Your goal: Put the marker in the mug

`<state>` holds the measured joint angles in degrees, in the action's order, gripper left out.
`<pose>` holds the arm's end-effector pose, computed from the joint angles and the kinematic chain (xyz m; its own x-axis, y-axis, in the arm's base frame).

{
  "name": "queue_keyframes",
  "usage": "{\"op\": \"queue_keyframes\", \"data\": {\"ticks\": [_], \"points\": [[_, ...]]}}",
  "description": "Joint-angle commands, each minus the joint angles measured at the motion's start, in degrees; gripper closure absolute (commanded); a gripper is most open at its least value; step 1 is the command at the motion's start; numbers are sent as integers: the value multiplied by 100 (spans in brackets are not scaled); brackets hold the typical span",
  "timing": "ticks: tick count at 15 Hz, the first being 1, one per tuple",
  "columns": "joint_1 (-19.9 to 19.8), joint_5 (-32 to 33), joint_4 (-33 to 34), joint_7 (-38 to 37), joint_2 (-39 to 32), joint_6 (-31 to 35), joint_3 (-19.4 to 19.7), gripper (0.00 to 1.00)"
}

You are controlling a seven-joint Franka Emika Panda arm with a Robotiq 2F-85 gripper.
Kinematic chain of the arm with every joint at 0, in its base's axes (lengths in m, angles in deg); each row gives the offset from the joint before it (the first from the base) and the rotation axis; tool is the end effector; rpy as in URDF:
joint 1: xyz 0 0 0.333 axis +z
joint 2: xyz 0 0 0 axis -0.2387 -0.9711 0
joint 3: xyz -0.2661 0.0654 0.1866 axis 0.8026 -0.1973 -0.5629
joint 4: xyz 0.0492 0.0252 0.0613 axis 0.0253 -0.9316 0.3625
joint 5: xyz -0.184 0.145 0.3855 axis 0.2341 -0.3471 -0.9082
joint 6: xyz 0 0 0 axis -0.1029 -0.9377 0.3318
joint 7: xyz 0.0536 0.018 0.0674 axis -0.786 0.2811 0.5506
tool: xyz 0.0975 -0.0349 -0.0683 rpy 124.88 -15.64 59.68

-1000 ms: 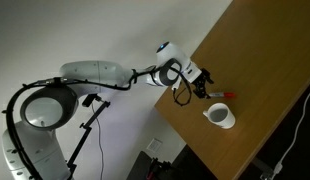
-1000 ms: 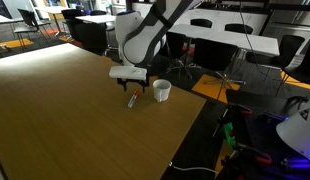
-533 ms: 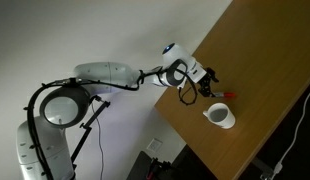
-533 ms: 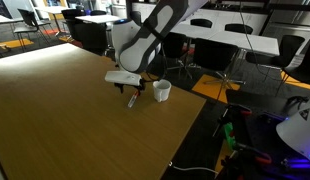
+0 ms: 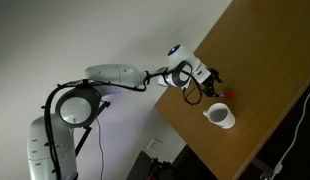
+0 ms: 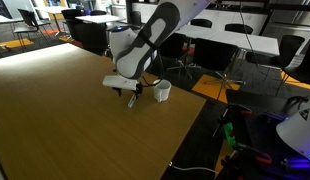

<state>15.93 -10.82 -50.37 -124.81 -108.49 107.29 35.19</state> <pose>0.7391 -0.0810 0.0511 0.1197 -0.9874 0.1039 -0.9915 -0.1243 -0.0394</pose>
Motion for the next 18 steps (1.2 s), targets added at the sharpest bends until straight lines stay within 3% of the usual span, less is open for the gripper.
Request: {"op": "queue_keyframes", "data": {"ticks": [1,4,5,6,8,16,18], "points": [[54,-159,354,-117,-235,-86,95,0],[29,-192,499,-104,-356,-148,103,1],[26,-195,535,-104,-388,-162,110,25],[26,-196,573,-107,-420,-169,117,25],[34,-190,647,-117,-464,-197,139,38],[68,-156,674,-85,-364,-304,146,100],[115,-136,552,-87,-223,-335,161,95]]}}
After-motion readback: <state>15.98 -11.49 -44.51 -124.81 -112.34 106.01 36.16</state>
